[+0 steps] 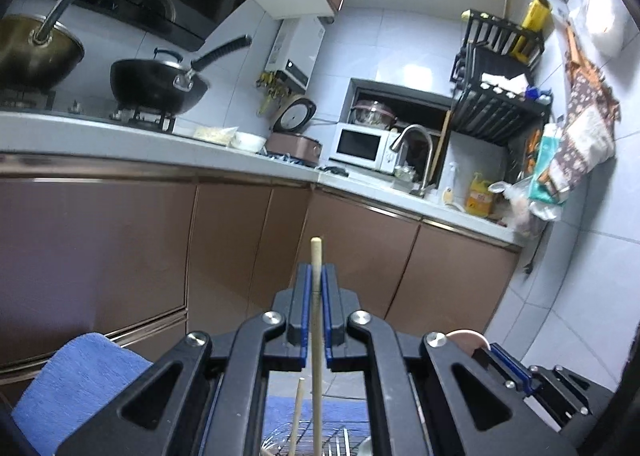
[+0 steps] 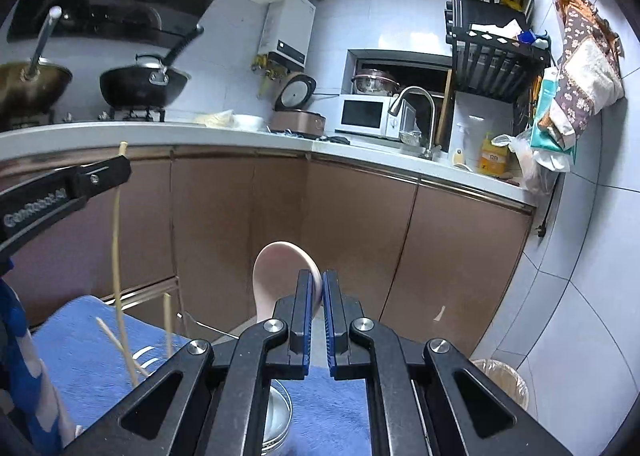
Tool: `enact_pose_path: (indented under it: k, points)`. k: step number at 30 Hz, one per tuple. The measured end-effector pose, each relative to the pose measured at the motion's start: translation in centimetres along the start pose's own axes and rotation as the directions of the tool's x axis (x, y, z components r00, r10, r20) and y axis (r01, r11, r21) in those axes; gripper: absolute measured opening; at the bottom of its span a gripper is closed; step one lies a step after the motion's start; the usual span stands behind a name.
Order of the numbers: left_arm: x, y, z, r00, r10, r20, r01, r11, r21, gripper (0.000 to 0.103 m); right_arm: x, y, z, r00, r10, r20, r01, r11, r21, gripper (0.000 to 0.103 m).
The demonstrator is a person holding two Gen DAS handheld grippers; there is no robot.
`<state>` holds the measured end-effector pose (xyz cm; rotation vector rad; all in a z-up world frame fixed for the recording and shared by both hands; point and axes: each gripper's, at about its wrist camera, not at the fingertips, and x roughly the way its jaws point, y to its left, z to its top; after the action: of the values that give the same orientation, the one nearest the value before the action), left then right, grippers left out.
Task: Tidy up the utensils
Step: 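Place chopstick in holder with left gripper while right gripper drops pink spoon in, then withdraw both open grippers from the holder back over the towel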
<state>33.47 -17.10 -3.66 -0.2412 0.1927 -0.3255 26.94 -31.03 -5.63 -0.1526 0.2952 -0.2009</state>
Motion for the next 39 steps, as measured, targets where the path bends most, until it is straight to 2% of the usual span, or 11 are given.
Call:
enact_pose_path:
  k: [4, 10, 16, 25, 34, 39]
  points:
    - [1.4, 0.2, -1.9, 1.0, 0.022, -0.007, -0.021, 0.999, 0.026, 0.005, 1.5, 0.7, -2.1, 1.0, 0.012, -0.024, -0.012, 1.0, -0.001, 0.006]
    - [2.1, 0.2, -3.6, 1.0, 0.019, -0.02, -0.018, 0.998, 0.057, 0.007, 1.8, 1.0, -4.1, 0.997, 0.057, -0.05, -0.056, 0.998, 0.03, 0.013]
    - [0.4, 0.3, -3.1, 1.0, 0.001, -0.011, -0.001, 0.999, 0.049, 0.023, 0.9, 0.7, -4.1, 0.994, 0.083, -0.065, -0.08, 0.996, 0.048, 0.019]
    - [-4.8, 0.9, -1.0, 1.0, -0.006, -0.019, 0.008, 0.997, 0.078, 0.033, -2.7, -0.1, -2.8, 0.995, 0.086, -0.051, -0.083, 0.994, 0.067, 0.023]
    - [-12.0, 1.7, 0.1, 0.999, 0.035, -0.009, -0.033, 0.991, 0.13, 0.037, -8.1, 0.3, -2.2, 0.994, 0.102, -0.047, -0.099, 0.994, 0.05, 0.026]
    - [-16.5, 2.2, 0.0, 0.998, 0.064, -0.001, -0.063, 0.986, 0.154, 0.046, -11.2, 1.1, -2.3, 0.99, 0.128, -0.052, -0.126, 0.991, 0.033, 0.032]
